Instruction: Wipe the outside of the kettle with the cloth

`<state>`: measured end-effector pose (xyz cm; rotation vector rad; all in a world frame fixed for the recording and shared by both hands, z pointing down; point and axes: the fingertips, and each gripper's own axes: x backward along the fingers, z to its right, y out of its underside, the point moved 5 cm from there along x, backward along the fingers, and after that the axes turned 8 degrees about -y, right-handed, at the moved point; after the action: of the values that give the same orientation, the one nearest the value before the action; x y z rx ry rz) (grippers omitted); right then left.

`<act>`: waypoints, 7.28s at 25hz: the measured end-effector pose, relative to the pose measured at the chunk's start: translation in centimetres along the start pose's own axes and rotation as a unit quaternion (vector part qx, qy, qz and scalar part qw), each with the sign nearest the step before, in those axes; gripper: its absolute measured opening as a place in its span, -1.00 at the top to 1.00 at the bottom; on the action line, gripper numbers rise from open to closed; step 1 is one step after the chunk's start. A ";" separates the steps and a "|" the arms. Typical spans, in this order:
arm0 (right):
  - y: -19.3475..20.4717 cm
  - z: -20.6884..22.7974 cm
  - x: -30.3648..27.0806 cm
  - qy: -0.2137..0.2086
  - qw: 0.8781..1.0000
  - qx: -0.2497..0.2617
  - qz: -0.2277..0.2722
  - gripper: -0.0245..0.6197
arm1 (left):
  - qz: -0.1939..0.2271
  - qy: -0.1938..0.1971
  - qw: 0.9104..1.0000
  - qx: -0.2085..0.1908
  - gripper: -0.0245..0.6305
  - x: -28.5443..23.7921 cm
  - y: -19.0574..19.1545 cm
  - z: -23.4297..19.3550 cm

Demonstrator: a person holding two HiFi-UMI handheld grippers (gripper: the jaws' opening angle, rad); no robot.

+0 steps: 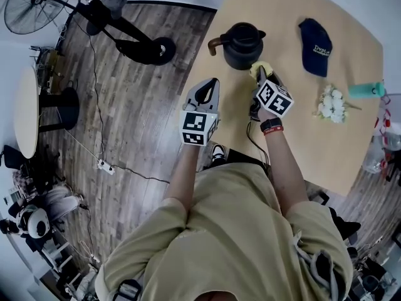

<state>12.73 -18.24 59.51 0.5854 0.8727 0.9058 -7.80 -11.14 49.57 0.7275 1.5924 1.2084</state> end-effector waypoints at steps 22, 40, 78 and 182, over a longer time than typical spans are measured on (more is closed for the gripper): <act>-0.3 1.3 0.9 0.007 1.000 -0.019 0.005 0.51 | 0.004 -0.011 1.000 0.001 0.85 0.2 -0.3 -0.5; 7.4 -7.1 -2.1 -0.074 0.990 -0.091 -0.073 0.51 | 0.015 -0.029 0.999 0.015 0.85 1.2 -0.4 -1.6; 7.5 -6.2 -4.6 -0.094 0.973 -0.199 -0.065 0.51 | -0.005 -0.024 1.000 0.011 0.85 1.1 0.5 -1.8; -4.9 -19.9 24.0 -0.053 0.949 0.272 0.151 0.52 | 0.122 -0.006 0.993 -0.007 0.85 16.7 -9.2 0.0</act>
<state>5.92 1.50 35.82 1.2617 0.9536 0.8957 -12.83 0.41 35.30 0.9398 1.5156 1.3850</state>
